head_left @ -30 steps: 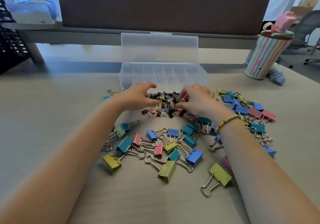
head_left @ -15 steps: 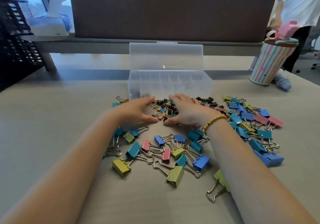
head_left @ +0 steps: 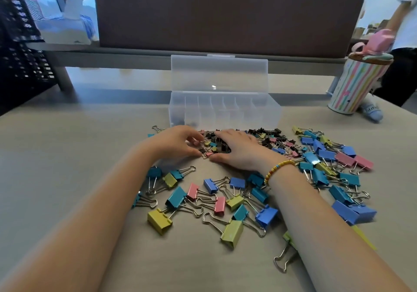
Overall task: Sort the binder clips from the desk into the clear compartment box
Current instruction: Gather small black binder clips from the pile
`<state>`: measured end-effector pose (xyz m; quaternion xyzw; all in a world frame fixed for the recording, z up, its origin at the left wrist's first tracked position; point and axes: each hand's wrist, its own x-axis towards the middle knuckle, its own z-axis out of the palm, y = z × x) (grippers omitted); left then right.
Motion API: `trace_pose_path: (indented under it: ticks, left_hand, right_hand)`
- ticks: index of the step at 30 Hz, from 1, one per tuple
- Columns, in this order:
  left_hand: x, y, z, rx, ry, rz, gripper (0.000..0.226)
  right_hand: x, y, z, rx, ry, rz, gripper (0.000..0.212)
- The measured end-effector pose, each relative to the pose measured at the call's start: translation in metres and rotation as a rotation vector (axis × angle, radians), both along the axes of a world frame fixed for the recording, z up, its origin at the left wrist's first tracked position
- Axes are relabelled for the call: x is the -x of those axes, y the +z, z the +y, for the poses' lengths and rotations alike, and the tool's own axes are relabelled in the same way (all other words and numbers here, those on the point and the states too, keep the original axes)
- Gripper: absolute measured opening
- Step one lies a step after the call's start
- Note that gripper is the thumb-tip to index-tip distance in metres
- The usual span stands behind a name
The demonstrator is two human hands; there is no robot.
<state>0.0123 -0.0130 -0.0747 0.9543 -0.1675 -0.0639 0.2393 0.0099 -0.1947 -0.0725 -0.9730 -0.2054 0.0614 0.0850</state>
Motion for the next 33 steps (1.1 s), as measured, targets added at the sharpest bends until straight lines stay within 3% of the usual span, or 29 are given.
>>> trace_pose_path:
  ticks: [9,15,20,29,33]
  left_hand:
    - [0.002,0.003,-0.009,-0.097,-0.017,-0.067,0.029]
    - [0.006,0.005,-0.017,-0.135,-0.028,-0.071,0.047]
    - [0.007,0.004,-0.019,-0.146,-0.029,-0.105,0.032]
    - [0.004,-0.002,-0.019,-0.161,0.005,-0.167,0.021]
    - [0.004,-0.001,-0.02,-0.172,0.027,-0.187,0.022]
  right_hand:
    - [0.003,0.001,0.003,-0.034,0.002,-0.079,0.06]
    - [0.004,0.0,0.004,-0.062,0.005,-0.062,0.058]
    - [0.004,0.0,0.003,-0.085,-0.011,-0.053,0.056]
    - [0.003,-0.002,0.005,-0.156,-0.034,-0.081,0.026]
    - [0.002,-0.004,0.005,-0.127,-0.034,-0.117,0.023]
